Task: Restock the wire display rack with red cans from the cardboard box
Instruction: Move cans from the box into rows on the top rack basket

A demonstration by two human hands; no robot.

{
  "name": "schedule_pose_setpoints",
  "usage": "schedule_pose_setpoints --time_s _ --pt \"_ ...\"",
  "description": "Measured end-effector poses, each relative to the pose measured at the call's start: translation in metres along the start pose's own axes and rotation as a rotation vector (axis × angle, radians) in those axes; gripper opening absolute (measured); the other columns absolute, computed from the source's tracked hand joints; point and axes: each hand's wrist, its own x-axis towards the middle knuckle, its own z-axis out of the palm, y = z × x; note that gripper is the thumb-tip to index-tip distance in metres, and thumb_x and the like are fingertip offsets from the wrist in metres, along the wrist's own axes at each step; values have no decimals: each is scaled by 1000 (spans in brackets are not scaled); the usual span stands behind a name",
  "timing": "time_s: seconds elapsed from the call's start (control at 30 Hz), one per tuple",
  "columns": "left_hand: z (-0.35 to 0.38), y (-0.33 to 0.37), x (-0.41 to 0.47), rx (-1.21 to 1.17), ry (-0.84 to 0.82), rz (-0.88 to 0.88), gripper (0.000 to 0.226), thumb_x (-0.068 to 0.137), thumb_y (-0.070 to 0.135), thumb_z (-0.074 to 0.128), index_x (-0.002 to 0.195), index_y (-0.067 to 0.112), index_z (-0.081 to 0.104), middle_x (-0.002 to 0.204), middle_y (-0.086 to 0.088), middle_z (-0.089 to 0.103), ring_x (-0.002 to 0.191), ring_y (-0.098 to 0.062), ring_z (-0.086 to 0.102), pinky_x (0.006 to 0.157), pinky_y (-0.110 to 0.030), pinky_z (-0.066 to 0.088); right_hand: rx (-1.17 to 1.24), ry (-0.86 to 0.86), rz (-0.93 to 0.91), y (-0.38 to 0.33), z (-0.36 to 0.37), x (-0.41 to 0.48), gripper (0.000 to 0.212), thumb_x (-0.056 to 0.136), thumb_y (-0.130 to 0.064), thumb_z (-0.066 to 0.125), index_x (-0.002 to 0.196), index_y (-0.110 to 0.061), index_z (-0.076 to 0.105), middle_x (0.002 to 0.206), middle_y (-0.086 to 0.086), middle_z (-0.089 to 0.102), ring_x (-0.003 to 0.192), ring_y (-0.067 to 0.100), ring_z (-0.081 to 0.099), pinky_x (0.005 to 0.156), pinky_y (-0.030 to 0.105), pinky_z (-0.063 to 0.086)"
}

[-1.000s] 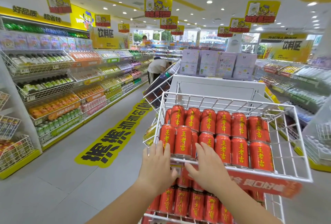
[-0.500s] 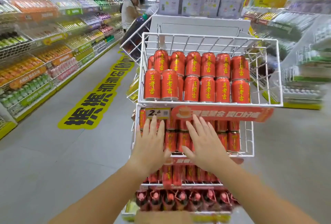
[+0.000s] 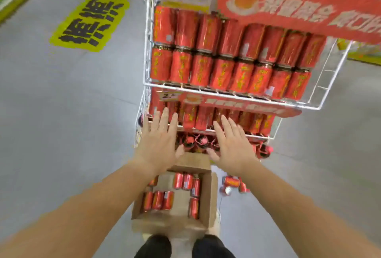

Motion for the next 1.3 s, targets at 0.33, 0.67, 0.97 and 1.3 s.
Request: schedule_pose_setpoints --time_s 0.33,0.67,0.97,1.3 --pt "226 14 -41 26 -328 -39 85 84 52 37 152 0 41 152 -29 42 136 -46 45 109 -63 37 123 -315 -49 -9 238 -4 79 97 -57 34 159 -11 17 166 18 6 153 36 7 122 49 8" --pt "443 28 -49 -1 -570 -92 84 99 62 24 161 11 1 168 -17 9 155 -34 15 124 -53 21 323 -530 74 -20 460 -6 83 96 -62 37 159 -22 1 168 5 3 155 27 3 124 43 9" --pt "612 20 -8 -6 -660 -130 91 96 60 42 160 9 2 165 -19 15 151 -38 18 122 -55 22 311 -636 115 -22 607 65 87 97 -60 37 159 -17 -5 168 7 -3 154 25 -3 125 41 9" --pt "710 17 24 -282 -854 -383 84 100 56 44 159 8 9 156 -16 33 142 -37 37 116 -51 32 355 -659 386 -27 692 144 79 97 -60 37 150 -3 24 153 16 30 144 31 23 116 41 22"
